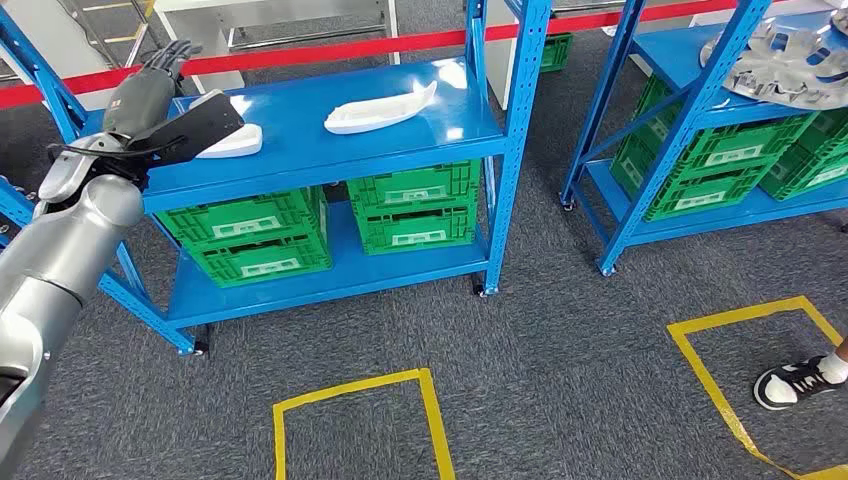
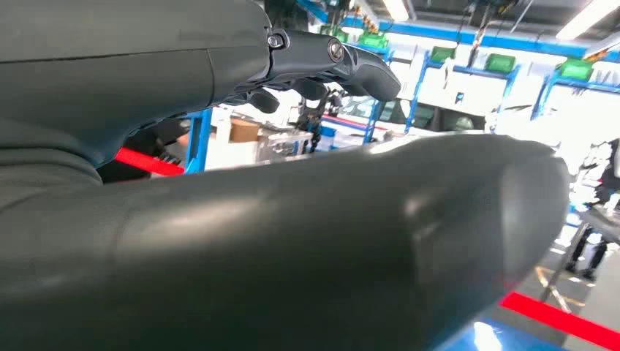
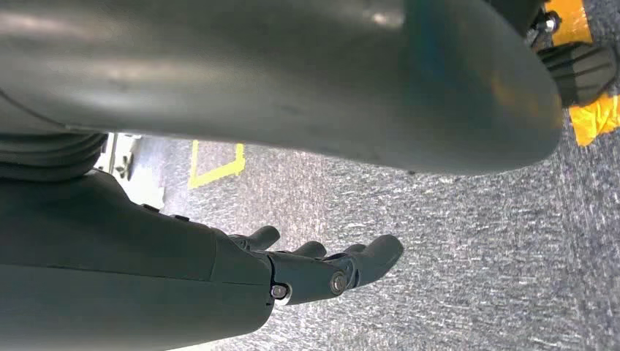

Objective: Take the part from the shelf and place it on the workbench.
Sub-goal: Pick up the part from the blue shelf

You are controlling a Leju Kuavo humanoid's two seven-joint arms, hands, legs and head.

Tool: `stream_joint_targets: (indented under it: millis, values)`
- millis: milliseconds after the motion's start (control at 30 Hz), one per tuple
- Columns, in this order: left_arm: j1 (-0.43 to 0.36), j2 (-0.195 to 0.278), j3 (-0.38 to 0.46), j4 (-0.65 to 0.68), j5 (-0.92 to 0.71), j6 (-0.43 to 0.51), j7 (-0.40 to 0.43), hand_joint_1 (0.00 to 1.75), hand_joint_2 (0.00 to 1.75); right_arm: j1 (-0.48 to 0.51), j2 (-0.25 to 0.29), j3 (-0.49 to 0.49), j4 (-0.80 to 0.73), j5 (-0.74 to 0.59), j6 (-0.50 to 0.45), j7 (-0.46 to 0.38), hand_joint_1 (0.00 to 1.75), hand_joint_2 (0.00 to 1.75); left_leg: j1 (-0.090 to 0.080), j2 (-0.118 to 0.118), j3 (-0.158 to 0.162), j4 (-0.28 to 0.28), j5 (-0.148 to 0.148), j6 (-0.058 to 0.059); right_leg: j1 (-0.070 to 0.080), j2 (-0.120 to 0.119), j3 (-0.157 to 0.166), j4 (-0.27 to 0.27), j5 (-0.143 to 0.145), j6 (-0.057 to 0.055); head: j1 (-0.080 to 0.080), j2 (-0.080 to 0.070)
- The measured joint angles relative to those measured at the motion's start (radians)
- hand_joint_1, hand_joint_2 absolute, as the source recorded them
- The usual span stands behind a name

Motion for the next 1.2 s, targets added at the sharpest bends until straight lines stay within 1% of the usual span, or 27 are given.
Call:
stream_joint_targets:
  millis: [67,133,167,200,267,300,367,400,433,500,533,567,600,667,700,733,767,800,867,900,933,967,1000,1033,1067,1167,1200]
  values:
    - [0.001,0.004,0.0,0.0,0.0,0.0,0.0,0.0,0.0,0.001,0.0,0.0,0.0,0.0,0.0,0.0,0.0,0.0,-0.001,0.0,0.008,-0.066,0.05,0.006,0.001,0.0,0.02,0.0,-0.015,0.002,0.0,0.0]
    - [0.003,0.012,-0.001,0.003,0.0,0.0,0.0,0.0,0.0,0.002,0.002,0.0,0.001,0.0,0.0,0.0,0.0,0.0,-0.008,0.001,0.023,-0.192,0.19,0.018,0.003,0.001,0.052,-0.001,-0.046,0.007,-0.001,0.0]
    - [0.004,0.016,-0.002,0.002,0.0,0.0,0.0,0.0,0.0,0.002,0.003,0.0,0.001,0.0,0.0,0.001,0.0,0.0,-0.013,0.002,0.033,-0.232,0.242,0.023,0.003,0.001,0.067,-0.006,-0.061,0.013,-0.002,0.0]
    - [0.004,0.018,-0.002,0.001,0.0,0.001,0.001,0.0,0.0,0.002,0.004,0.0,0.002,0.0,0.0,0.002,0.0,0.0,-0.016,0.001,0.043,-0.257,0.272,0.028,0.003,0.001,0.081,-0.008,-0.069,0.019,-0.003,0.0]
    - [-0.003,0.019,-0.003,-0.006,0.0,0.003,0.003,0.0,0.0,-0.002,0.003,0.0,0.002,-0.001,-0.001,0.002,0.0,0.0,-0.015,-0.005,0.07,-0.266,0.255,0.04,0.005,-0.001,0.087,0.018,-0.055,0.03,-0.004,0.0]
    - [-0.008,0.019,-0.003,-0.009,0.0,0.005,0.003,0.0,0.0,-0.004,0.002,0.0,0.002,-0.003,-0.001,0.0,0.0,0.0,-0.013,-0.007,0.086,-0.269,0.247,0.047,0.005,-0.002,0.066,0.066,-0.03,0.035,-0.003,0.0]
    - [-0.01,0.021,-0.003,-0.012,0.0,0.009,0.004,0.0,0.0,-0.008,0.002,0.0,0.002,-0.006,-0.002,0.001,0.0,0.0,-0.009,-0.008,0.119,-0.273,0.226,0.056,0.004,-0.007,-0.024,0.194,0.0,0.043,-0.002,0.0]
    - [-0.007,0.021,-0.003,-0.011,0.0,0.011,0.004,0.0,0.0,-0.009,0.002,0.0,0.002,-0.006,-0.003,0.002,0.0,0.0,-0.009,-0.008,0.136,-0.273,0.212,0.058,0.003,-0.009,-0.074,0.248,-0.013,0.047,-0.002,0.0]
    - [-0.003,0.021,-0.003,-0.011,0.0,0.012,0.004,0.0,0.0,-0.009,0.002,0.0,0.002,-0.007,-0.004,0.003,0.0,0.0,-0.009,-0.01,0.154,-0.274,0.195,0.059,0.003,-0.01,-0.119,0.278,-0.052,0.051,-0.001,0.0]
    - [0.007,0.02,-0.003,-0.01,-0.001,0.013,0.005,0.0,0.0,-0.007,0.001,0.0,0.002,-0.007,-0.006,0.004,0.0,0.0,-0.008,-0.013,0.195,-0.274,0.16,0.058,0.003,-0.011,-0.181,0.274,-0.151,0.055,0.0,0.0]
    - [0.011,0.02,-0.003,-0.01,-0.002,0.014,0.006,0.0,0.0,-0.006,0.001,0.0,0.002,-0.008,-0.007,0.004,0.0,0.0,-0.008,-0.015,0.218,-0.274,0.14,0.056,0.003,-0.011,-0.197,0.242,-0.177,0.055,0.001,0.0]
    - [0.013,0.02,-0.003,-0.009,-0.002,0.015,0.008,0.0,0.0,-0.004,0.0,0.0,0.002,-0.008,-0.007,0.003,0.0,0.0,-0.007,-0.015,0.241,-0.274,0.121,0.054,0.004,-0.012,-0.204,0.195,-0.163,0.052,0.001,0.0]
    - [0.016,0.021,-0.003,-0.007,-0.002,0.016,0.01,0.0,0.0,-0.001,0.0,0.0,0.002,-0.008,-0.007,0.003,0.0,0.0,-0.008,-0.015,0.26,-0.274,0.101,0.051,0.005,-0.013,-0.205,0.13,-0.084,0.047,0.001,0.0]
    - [0.023,0.021,-0.003,-0.001,0.003,0.015,0.015,0.0,0.0,0.004,0.0,0.0,0.002,-0.007,-0.008,0.002,0.0,0.0,-0.011,-0.019,0.292,-0.271,0.061,0.043,0.009,-0.014,-0.2,0.028,0.099,0.035,0.0,0.0]
    - [0.025,0.024,-0.003,0.001,0.008,0.014,0.017,0.0,0.0,0.005,0.0,0.0,0.002,-0.007,-0.008,0.001,0.0,0.0,-0.013,-0.021,0.306,-0.271,0.047,0.036,0.011,-0.014,-0.196,0.003,0.162,0.028,-0.002,0.0]
    - [0.025,0.027,-0.003,0.0,0.015,0.013,0.019,0.0,0.0,0.003,0.0,0.0,0.002,-0.006,-0.009,0.002,0.0,0.0,-0.014,-0.023,0.317,-0.268,0.042,0.029,0.012,-0.014,-0.188,0.001,0.171,0.022,-0.002,0.0]
    - [0.024,0.032,-0.002,-0.001,0.023,0.011,0.021,0.0,0.0,0.001,0.001,0.0,0.002,-0.006,-0.009,0.003,0.0,0.0,-0.014,-0.023,0.315,-0.256,0.048,0.022,0.011,-0.013,-0.178,0.002,0.165,0.015,-0.001,0.0]
    - [0.023,0.038,-0.001,-0.003,0.029,0.011,0.021,0.0,0.0,0.0,0.001,0.0,0.002,-0.005,-0.01,0.005,0.0,0.0,-0.013,-0.021,0.302,-0.221,0.069,0.015,0.009,-0.013,-0.165,-0.002,0.157,0.006,-0.001,0.0]
    - [0.026,0.051,0.0,-0.001,0.038,0.01,0.02,0.0,0.0,-0.004,0.001,0.0,0.002,-0.003,-0.011,0.01,0.0,0.0,-0.012,-0.014,0.224,-0.1,0.103,0.004,0.005,-0.012,-0.134,-0.013,0.14,-0.009,-0.001,0.0]
    - [0.031,0.058,0.001,0.0,0.041,0.01,0.02,0.0,0.0,-0.005,0.001,0.0,0.002,-0.001,-0.011,0.014,0.0,0.0,-0.01,-0.011,0.178,-0.038,0.095,0.0,0.004,-0.01,-0.117,-0.017,0.128,-0.013,-0.001,0.0]
    - [0.038,0.064,0.001,0.002,0.043,0.01,0.019,0.0,0.0,-0.006,0.0,0.0,0.002,0.0,-0.012,0.017,0.0,0.0,-0.008,-0.009,0.138,0.005,0.061,-0.003,0.004,-0.007,-0.101,-0.019,0.116,-0.015,-0.001,0.0]
    - [0.045,0.069,0.001,0.004,0.044,0.01,0.018,0.0,0.0,-0.007,0.0,0.0,0.002,0.0,-0.012,0.019,0.0,0.0,-0.007,-0.008,0.106,0.023,0.01,-0.004,0.004,-0.005,-0.084,-0.021,0.102,-0.014,-0.002,0.0]
    - [0.05,0.073,0.001,0.005,0.045,0.01,0.017,0.0,0.0,-0.007,0.0,0.0,0.002,0.0,-0.012,0.02,0.0,0.0,-0.006,-0.008,0.084,0.02,-0.033,-0.004,0.004,-0.003,-0.066,-0.021,0.087,-0.014,-0.001,0.0]
    - [0.055,0.076,0.001,0.006,0.045,0.01,0.016,0.0,0.0,-0.007,0.0,0.0,0.002,0.0,-0.012,0.02,0.0,0.0,-0.005,-0.007,0.073,-0.004,-0.052,-0.003,0.005,-0.001,-0.048,-0.021,0.073,-0.012,-0.001,0.0]
    - [0.057,0.079,0.001,0.007,0.045,0.01,0.016,0.0,0.0,-0.007,0.0,0.0,0.002,0.0,-0.011,0.02,0.0,0.0,-0.006,-0.006,0.071,-0.05,-0.034,0.0,0.006,-0.001,-0.029,-0.021,0.058,-0.011,-0.001,0.0]
    - [0.057,0.088,0.001,0.01,0.045,0.01,0.015,0.0,0.0,-0.008,0.002,0.0,0.002,0.0,-0.011,0.02,0.0,0.0,-0.01,-0.005,0.087,-0.233,0.163,0.013,0.009,0.003,0.005,-0.019,0.021,-0.002,-0.002,0.0]
    - [0.056,0.09,0.001,0.01,0.045,0.009,0.015,0.0,0.0,-0.009,0.002,0.0,0.002,0.0,-0.011,0.02,0.0,0.0,-0.012,-0.004,0.092,-0.267,0.205,0.018,0.01,0.004,0.011,-0.021,0.011,0.004,-0.003,0.0]
